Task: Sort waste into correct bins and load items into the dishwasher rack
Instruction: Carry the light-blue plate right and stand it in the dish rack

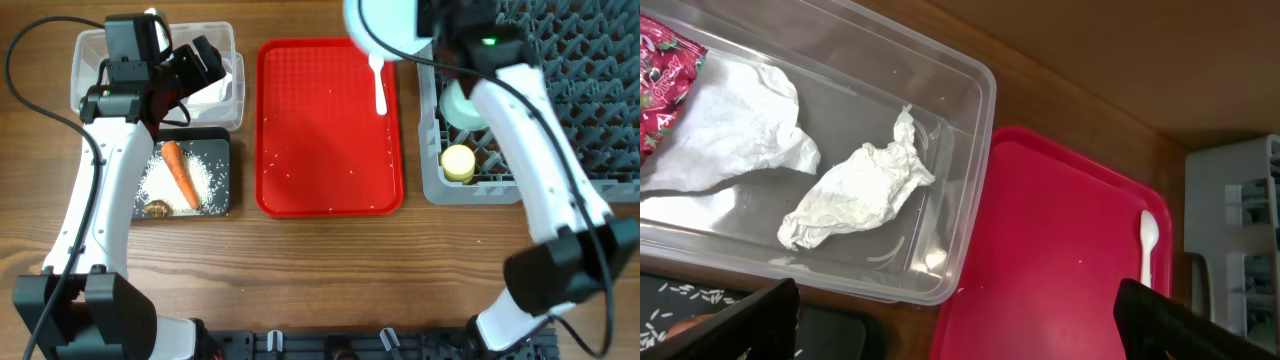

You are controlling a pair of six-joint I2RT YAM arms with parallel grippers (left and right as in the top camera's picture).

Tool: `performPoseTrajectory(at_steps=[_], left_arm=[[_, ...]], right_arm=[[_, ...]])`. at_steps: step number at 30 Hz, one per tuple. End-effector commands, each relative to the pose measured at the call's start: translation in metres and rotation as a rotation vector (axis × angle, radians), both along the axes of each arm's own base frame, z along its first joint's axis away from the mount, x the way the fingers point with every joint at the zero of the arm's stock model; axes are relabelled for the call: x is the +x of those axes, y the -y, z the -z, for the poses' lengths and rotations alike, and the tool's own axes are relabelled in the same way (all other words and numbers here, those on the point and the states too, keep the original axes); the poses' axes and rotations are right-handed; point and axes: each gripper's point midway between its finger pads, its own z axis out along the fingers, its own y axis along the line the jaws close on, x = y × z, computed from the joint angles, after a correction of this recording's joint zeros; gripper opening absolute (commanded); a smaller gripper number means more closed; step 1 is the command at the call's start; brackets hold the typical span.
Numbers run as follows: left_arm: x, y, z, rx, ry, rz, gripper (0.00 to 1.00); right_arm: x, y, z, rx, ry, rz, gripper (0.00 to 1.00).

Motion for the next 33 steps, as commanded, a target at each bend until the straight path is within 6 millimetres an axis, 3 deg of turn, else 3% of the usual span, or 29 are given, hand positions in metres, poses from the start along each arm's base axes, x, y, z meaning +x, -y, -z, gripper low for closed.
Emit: performPoseTrajectory(at_steps=[1,3,7,9,12,15,25,33], left_arm=[[0.002,-0.001,-0.002,0.020,0.006,0.005,1.00],[0.002,-0.001,-0.002,0.020,0.006,0.005,1.00],[0.002,-0.001,-0.002,0.020,0.006,0.005,1.00],[0.002,-0.001,-0.002,0.020,0.007,0.005,1.00],[0.002,-0.001,-0.002,0.020,0.006,0.005,1.00],[0.002,-0.001,-0.002,0.020,0.006,0.005,1.00],[0.002,-0.001,-0.002,0.020,0.006,0.005,1.00],[0.002,-0.001,-0.002,0.020,0.006,0.005,1.00]], right_arm=[[-0.007,0.077,-0.036,-0.263,0.060,0.262,0.04],[-0.008,0.121,-0.049,-0.325,0.083,0.351,0.04],[-0.018,0.188,-0.053,-0.373,0.057,0.470,0.04],[-0.020,0.221,-0.036,-0.375,0.012,0.510,0.04],[-0.024,0.251,0.003,-0.406,-0.096,0.537,0.04],[-0.031,0.265,0.025,-0.410,-0.149,0.557,0.04],[-0.034,0.301,0.062,-0.419,-0.230,0.588,0.04],[-0.018,0.293,0.096,-0.355,-0.256,0.518,0.04]])
